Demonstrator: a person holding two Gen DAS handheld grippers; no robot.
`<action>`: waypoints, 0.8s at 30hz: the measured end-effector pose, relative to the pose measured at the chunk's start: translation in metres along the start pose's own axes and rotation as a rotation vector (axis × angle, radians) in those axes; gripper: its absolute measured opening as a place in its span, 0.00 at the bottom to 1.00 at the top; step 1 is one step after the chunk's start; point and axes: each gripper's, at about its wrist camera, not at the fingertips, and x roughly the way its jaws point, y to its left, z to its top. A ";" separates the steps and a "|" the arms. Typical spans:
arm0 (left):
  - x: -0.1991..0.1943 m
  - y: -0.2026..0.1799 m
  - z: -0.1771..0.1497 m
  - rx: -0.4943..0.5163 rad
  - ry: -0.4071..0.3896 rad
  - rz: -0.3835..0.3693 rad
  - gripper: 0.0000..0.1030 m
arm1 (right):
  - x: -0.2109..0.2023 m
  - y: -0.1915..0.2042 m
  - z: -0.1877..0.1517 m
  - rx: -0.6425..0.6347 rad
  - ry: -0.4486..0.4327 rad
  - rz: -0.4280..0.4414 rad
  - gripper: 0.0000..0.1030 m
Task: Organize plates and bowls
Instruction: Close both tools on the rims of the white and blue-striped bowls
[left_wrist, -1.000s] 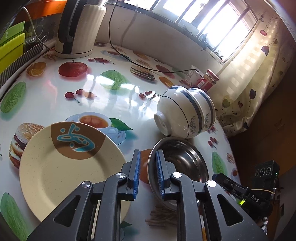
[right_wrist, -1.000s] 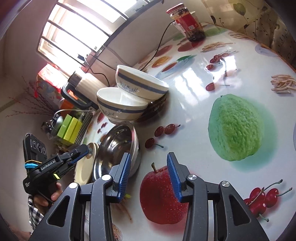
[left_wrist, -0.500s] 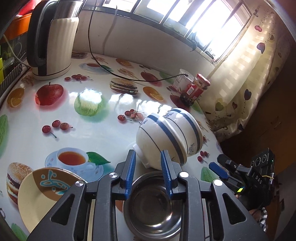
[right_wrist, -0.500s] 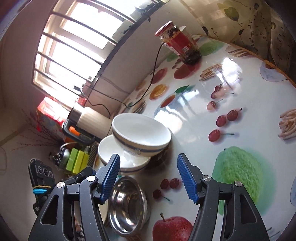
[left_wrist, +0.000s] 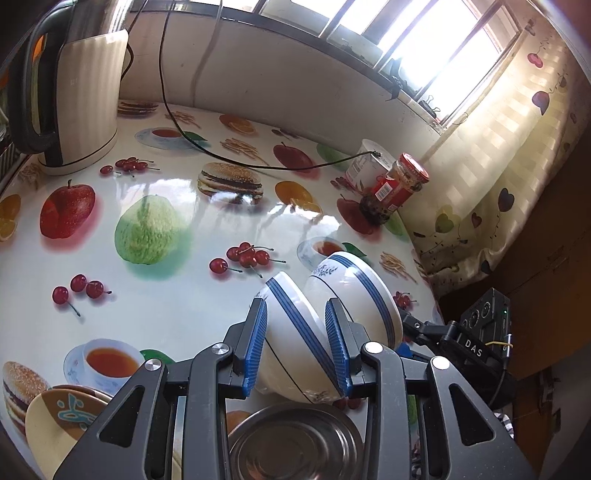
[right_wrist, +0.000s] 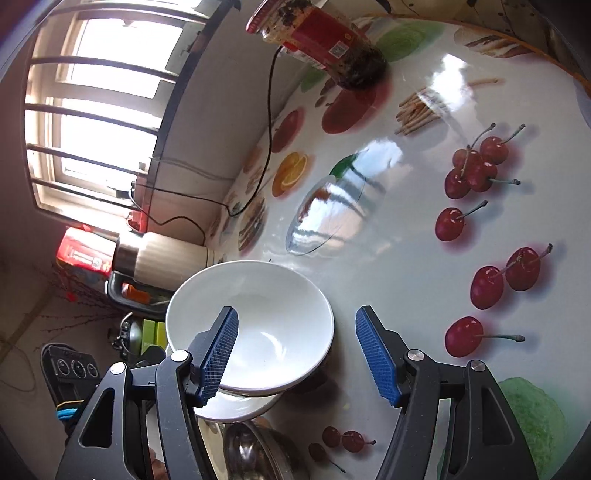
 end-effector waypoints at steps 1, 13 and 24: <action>0.001 0.000 0.001 0.003 0.003 0.004 0.33 | 0.003 0.001 0.000 -0.006 0.010 -0.002 0.65; 0.000 0.013 0.002 -0.008 0.026 0.046 0.33 | 0.018 0.012 -0.001 -0.030 0.056 0.013 0.32; 0.000 0.016 0.002 0.042 0.013 0.079 0.34 | 0.028 0.027 0.001 -0.093 0.076 -0.007 0.23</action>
